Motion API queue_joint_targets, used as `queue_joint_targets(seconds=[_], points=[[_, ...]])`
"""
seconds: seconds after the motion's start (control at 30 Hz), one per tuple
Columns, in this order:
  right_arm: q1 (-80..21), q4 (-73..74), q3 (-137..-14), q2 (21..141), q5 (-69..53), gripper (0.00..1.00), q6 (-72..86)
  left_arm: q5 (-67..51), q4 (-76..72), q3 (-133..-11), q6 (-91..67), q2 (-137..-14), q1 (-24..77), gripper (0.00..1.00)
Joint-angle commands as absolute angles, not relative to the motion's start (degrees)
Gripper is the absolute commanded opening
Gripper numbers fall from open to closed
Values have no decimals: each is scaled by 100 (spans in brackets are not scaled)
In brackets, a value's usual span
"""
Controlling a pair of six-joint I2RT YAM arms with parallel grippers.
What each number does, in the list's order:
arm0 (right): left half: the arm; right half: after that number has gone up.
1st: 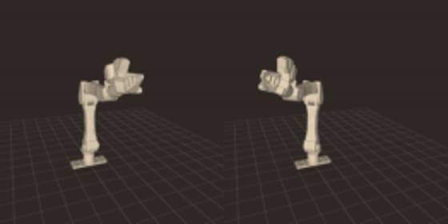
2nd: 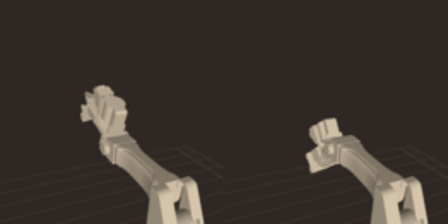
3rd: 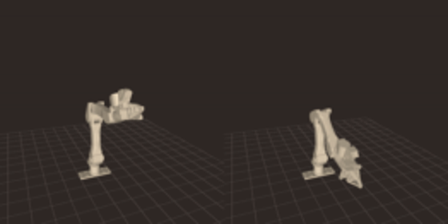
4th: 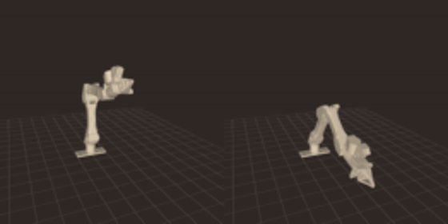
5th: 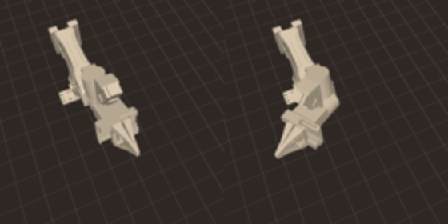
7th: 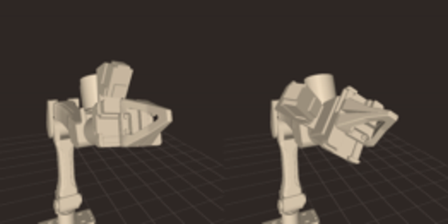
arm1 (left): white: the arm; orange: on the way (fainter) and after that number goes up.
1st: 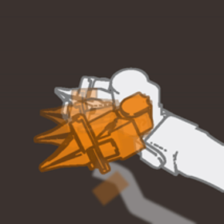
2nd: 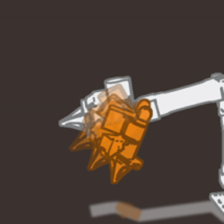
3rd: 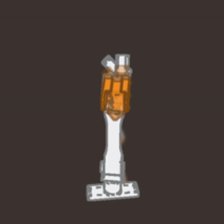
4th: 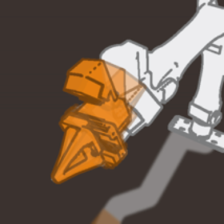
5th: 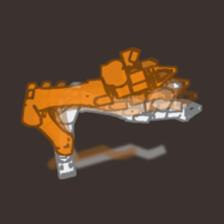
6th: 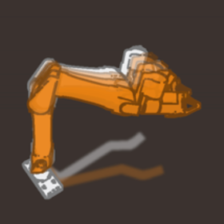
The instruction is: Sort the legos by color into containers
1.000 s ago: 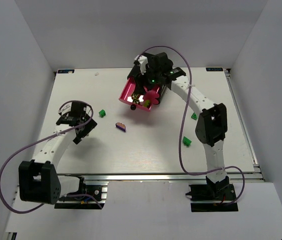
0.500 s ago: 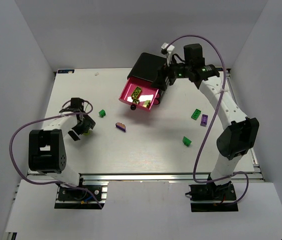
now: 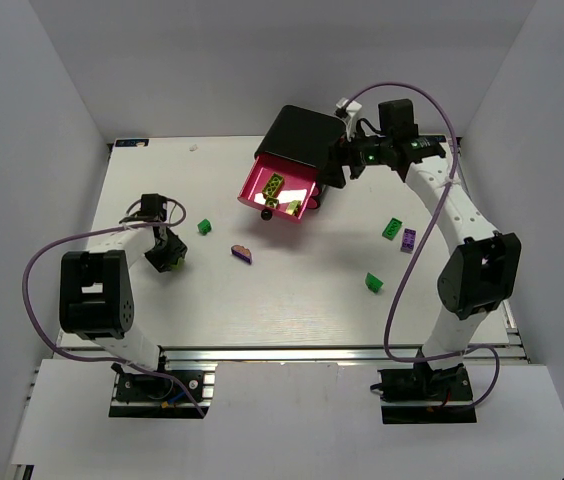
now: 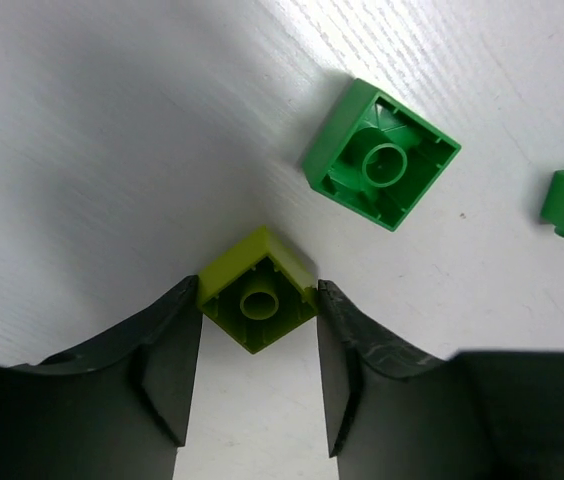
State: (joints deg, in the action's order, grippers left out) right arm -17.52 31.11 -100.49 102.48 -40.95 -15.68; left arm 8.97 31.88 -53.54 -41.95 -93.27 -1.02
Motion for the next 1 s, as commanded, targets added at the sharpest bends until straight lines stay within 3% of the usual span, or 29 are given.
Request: queue_joint_targets(seconds=[0.0,0.17,0.3,0.43,0.57,0.6,0.97], points=[[-1679,2979,-9871,9914,-4254,81,-1670,782,3032,-5256,-4219,-9141,-141,43],[-1635,2997,-9721,9782,-4263,80,-1740,633,2989,-5133,-3929,-8572,-141,22],[-1591,2945,-9572,9590,-4201,78,-1758,-339,2577,-5036,-3438,-7624,9,17],[-1573,2725,-9282,9440,-4026,68,-1723,-1711,1847,-5176,-3559,-7198,70,16],[-1555,2681,-9106,9413,-3911,43,-1670,-2644,1206,-5817,-3893,-7707,324,12],[-1564,2672,-9088,9404,-3911,41,-1661,-2663,1169,-6184,-3981,-7821,377,12],[-1529,2400,-8824,9185,-3674,45,-1556,-2883,1414,-9095,-3982,-10201,1379,12]])
